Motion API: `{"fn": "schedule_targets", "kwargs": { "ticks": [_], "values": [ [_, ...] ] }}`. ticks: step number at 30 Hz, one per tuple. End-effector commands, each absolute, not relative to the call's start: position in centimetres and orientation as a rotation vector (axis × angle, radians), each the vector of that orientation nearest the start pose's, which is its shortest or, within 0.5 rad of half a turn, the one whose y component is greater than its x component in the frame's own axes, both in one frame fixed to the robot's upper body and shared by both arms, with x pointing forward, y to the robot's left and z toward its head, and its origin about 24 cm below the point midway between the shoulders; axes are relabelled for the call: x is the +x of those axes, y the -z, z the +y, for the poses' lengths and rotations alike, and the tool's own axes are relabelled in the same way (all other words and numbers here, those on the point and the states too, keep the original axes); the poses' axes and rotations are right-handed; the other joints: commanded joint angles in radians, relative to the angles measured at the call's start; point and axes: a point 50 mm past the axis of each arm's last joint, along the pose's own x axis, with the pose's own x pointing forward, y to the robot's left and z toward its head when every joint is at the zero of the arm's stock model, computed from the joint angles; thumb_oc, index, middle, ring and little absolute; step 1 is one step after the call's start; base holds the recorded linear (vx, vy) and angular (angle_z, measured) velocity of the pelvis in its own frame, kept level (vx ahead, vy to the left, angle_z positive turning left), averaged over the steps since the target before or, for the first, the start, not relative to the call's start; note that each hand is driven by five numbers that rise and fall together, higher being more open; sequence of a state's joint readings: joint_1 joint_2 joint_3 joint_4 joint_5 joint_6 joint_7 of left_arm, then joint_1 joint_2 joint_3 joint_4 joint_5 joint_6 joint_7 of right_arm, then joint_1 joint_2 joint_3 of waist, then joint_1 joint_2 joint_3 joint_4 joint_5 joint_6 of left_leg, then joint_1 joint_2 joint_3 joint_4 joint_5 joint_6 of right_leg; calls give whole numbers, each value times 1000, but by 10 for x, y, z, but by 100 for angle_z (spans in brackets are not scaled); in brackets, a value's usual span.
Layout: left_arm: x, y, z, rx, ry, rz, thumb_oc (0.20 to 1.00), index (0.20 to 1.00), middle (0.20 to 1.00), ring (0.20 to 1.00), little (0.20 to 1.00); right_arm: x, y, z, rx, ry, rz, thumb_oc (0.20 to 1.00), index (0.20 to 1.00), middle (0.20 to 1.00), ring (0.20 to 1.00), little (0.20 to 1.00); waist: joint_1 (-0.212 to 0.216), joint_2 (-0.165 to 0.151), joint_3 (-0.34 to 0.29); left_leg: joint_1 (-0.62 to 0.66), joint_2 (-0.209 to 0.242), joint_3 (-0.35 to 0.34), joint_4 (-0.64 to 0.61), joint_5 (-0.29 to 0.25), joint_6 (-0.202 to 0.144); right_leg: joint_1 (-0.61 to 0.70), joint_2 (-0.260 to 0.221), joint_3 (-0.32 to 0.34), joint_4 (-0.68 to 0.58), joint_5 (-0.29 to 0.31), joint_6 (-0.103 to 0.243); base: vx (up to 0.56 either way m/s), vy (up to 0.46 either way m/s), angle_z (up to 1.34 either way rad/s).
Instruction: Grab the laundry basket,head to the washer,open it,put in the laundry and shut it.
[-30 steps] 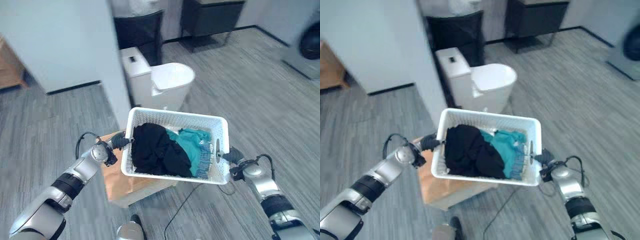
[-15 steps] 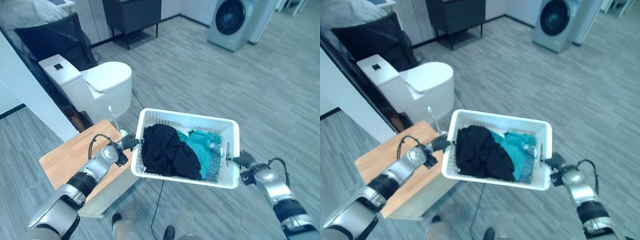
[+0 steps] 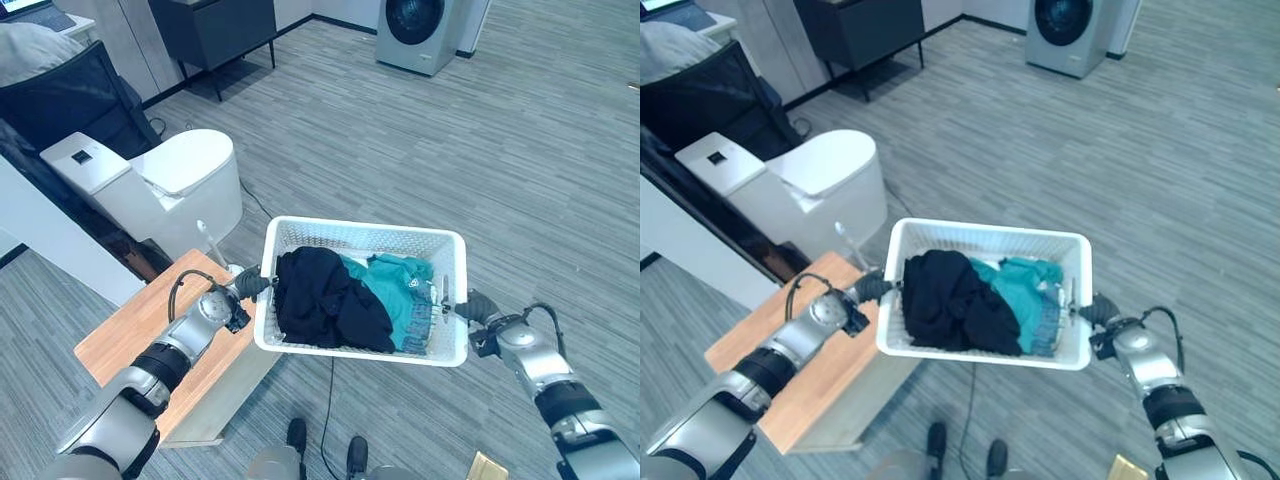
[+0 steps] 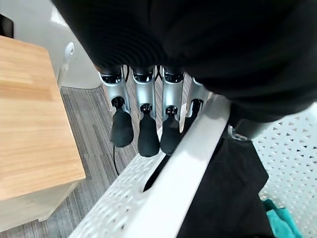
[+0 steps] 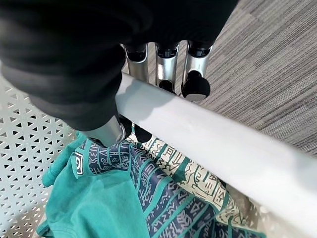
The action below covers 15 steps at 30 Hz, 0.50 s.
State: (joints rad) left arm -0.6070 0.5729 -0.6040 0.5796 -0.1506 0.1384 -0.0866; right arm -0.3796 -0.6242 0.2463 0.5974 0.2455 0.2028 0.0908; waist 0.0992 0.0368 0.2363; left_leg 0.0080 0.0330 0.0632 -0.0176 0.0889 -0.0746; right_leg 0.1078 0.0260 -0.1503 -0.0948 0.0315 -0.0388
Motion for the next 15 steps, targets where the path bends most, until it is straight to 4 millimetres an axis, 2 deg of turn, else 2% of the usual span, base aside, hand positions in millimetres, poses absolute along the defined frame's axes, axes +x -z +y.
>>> {"fn": "schedule_targets", "kwargs": {
  "ticks": [1, 3, 6, 7, 9, 11, 13, 15],
  "values": [
    [372, -95, 176, 673, 262, 112, 200, 200, 200, 200, 200, 324, -77, -291, -452, 57, 278, 200, 200, 200, 200, 200, 10, -16, -77, -122, 44, 17, 168, 0, -22, 87, -72, -45, 23, -118, 103, -35, -75, 6],
    [374, -96, 173, 672, 266, 111, 200, 200, 200, 200, 200, 325, -79, -293, -455, 66, 275, 200, 200, 200, 200, 200, 3, -13, -58, -159, 70, 23, 278, 19, -38, 91, -67, -45, 26, -115, 94, -31, -68, 3],
    [372, -93, 166, 643, 282, 113, 200, 200, 200, 200, 200, 324, -78, -294, -460, 71, 282, 200, 200, 200, 200, 200, -4, -10, -45, -193, 90, 35, 384, 43, -39, 110, -63, -38, 21, -117, 80, 39, -50, 2],
    [371, -90, 166, 636, 281, 119, 200, 200, 200, 200, 200, 324, -77, -293, -462, 65, 289, 200, 200, 200, 200, 200, 14, -10, -41, -230, 40, 8, 372, 39, -31, 114, -66, -29, 25, -118, 79, 78, 3, -8],
    [371, -89, 166, 637, 285, 121, 200, 200, 200, 200, 200, 324, -75, -292, -459, 67, 296, 200, 200, 200, 200, 200, 22, -13, -40, -257, 19, 7, 341, 27, -25, 121, -65, -24, 25, -124, 81, 108, -11, -9],
    [370, -87, 162, 632, 295, 123, 200, 200, 200, 200, 200, 323, -69, -289, -455, 57, 313, 200, 200, 200, 200, 200, 33, -18, -41, -266, 14, 28, 274, 29, -17, 135, -63, -23, 30, -140, 86, 175, -12, -14],
    [371, -84, 161, 632, 297, 135, 200, 200, 200, 200, 200, 324, -63, -285, -437, 60, 319, 200, 200, 200, 200, 200, 48, -13, -42, -288, 6, 40, 186, 74, -19, 159, -38, -14, 42, -161, 83, 247, 0, -2],
    [370, -83, 161, 629, 299, 141, 200, 200, 200, 200, 200, 325, -61, -282, -424, 57, 317, 200, 200, 200, 200, 200, 50, -16, -40, -300, 2, 48, 171, 79, -19, 171, -34, -14, 45, -173, 83, 222, -2, -9]
  ]
}}
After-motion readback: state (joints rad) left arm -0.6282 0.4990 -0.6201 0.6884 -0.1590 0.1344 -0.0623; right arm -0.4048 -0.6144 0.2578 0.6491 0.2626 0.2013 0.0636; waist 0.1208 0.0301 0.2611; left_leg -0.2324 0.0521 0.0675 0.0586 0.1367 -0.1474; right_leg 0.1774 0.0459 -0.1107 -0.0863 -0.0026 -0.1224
